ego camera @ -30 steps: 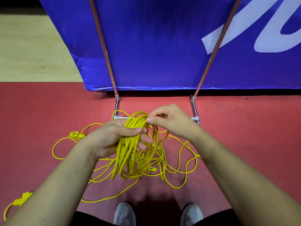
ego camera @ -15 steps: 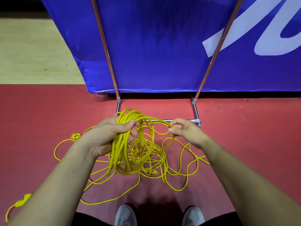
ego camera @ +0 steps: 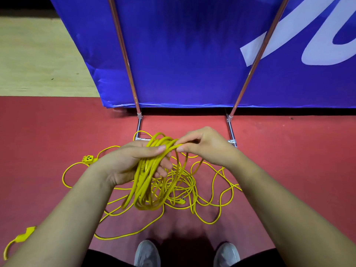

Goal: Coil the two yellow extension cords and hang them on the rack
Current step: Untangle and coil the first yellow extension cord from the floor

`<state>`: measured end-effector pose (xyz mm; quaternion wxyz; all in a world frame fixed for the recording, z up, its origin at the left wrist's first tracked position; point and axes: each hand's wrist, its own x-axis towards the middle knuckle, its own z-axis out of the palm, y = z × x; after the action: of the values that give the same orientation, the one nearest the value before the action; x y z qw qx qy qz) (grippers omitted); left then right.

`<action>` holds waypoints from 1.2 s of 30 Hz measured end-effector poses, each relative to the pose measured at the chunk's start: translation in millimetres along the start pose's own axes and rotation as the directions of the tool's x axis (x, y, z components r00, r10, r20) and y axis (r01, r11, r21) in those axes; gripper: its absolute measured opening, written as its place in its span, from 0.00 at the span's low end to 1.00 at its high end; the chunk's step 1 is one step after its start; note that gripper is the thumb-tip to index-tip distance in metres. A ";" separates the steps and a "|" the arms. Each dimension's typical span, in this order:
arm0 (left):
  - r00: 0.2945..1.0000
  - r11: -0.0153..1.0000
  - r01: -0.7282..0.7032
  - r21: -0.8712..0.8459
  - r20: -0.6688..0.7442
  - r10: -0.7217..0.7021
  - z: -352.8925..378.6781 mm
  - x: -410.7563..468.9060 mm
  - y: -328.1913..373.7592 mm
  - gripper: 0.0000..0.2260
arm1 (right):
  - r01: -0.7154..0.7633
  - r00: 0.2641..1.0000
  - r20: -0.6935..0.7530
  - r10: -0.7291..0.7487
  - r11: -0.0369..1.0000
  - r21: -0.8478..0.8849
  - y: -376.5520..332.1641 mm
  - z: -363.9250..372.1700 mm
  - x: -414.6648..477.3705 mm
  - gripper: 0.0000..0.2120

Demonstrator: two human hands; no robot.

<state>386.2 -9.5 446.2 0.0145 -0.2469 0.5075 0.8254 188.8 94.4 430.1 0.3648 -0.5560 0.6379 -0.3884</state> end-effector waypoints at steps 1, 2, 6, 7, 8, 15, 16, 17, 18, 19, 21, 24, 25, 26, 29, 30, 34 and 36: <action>1.000 1.000 0.000 0.006 0.004 0.000 1.4 0.5 -1.0 0.24 | 0.037 0.999 0.020 -0.036 0.999 -0.021 -7.1 1.9 -0.5 0.06; 1.000 1.000 -0.002 0.004 0.002 0.002 1.8 1.1 -1.9 0.24 | 0.071 0.997 0.027 -0.070 0.997 -0.040 -12.8 2.6 -1.1 0.05; 0.999 0.999 -0.026 -0.036 0.023 0.027 2.0 1.7 -1.4 0.19 | 0.103 0.994 -0.038 -0.106 0.992 -0.068 -17.3 0.1 -2.7 0.03; 0.999 0.999 -0.039 -0.034 0.028 0.040 2.3 1.5 -0.8 0.18 | 0.095 0.994 -0.050 -0.101 0.989 -0.110 -11.4 -1.2 -2.0 0.04; 0.998 0.998 -0.053 -0.034 0.029 0.054 2.6 1.1 0.1 0.18 | 0.081 0.994 -0.054 -0.092 0.981 -0.177 -1.3 -3.2 -0.9 0.05; 0.995 0.989 -0.076 -0.126 -0.068 0.068 -0.5 0.1 -0.3 0.27 | -0.124 0.984 -0.144 0.106 0.985 -0.120 90.0 -24.2 -6.7 0.04; 0.996 0.987 -0.071 -0.146 -0.065 0.063 -0.6 1.3 -0.8 0.27 | -0.143 0.978 -0.173 0.115 0.977 -0.158 100.8 -23.2 -6.7 0.05; 0.997 0.982 -0.066 -0.174 -0.047 0.059 -0.8 1.8 -0.6 0.26 | -0.159 0.970 -0.216 0.111 0.963 -0.219 110.2 -20.8 -6.4 0.06; 0.998 0.976 -0.060 -0.208 -0.015 0.058 -1.3 1.7 0.5 0.24 | -0.175 0.958 -0.269 0.097 0.942 -0.285 117.5 -18.1 -5.8 0.06; 0.998 0.970 -0.056 -0.238 0.020 0.062 -2.3 0.8 2.1 0.21 | -0.188 0.946 -0.315 0.079 0.925 -0.332 121.8 -15.4 -5.5 0.06; 0.995 0.963 -0.060 -0.263 0.061 0.079 -5.4 -1.1 4.5 0.18 | -0.183 0.928 -0.369 0.040 0.915 -0.360 124.2 -11.7 -3.9 0.04; 0.991 0.962 -0.093 -0.255 0.065 0.113 -8.9 -4.0 3.6 0.16 | -0.207 0.910 -0.409 0.067 0.928 -0.310 129.0 -9.2 -1.7 0.03; 0.990 0.962 -0.109 -0.249 0.058 0.128 -9.1 -5.4 3.8 0.16 | -0.244 0.902 -0.418 0.111 0.929 -0.279 133.4 -9.4 -2.7 0.03; 0.989 0.961 -0.132 -0.245 0.040 0.146 -9.4 -7.0 4.7 0.17 | -0.287 0.892 -0.425 0.157 0.921 -0.263 139.7 -10.1 -4.5 0.03; 0.980 0.950 -0.198 -0.242 -0.078 0.185 -13.3 -11.7 7.8 0.20 | -0.446 0.843 -0.427 0.327 0.869 -0.215 159.1 -12.4 -12.1 0.05; 0.975 0.944 -0.212 -0.254 -0.115 0.188 -15.6 -11.7 8.1 0.20 | -0.495 0.814 -0.425 0.395 0.856 -0.152 162.5 -12.0 -13.8 0.07; 0.942 0.932 -0.265 -0.249 -0.274 0.195 -16.1 -3.9 8.4 0.16 | -0.479 0.722 -0.365 0.588 0.806 0.348 164.9 -3.3 -16.0 0.09; 0.913 0.946 -0.274 -0.172 -0.355 0.200 -14.8 1.2 8.1 0.11 | -0.432 0.704 -0.339 0.624 0.755 0.493 153.8 0.3 -14.2 0.09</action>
<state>388.7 -26.2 447.0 -0.1993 -0.3191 0.4351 0.8180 125.2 120.7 291.7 0.3904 -0.1482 0.7550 -0.5056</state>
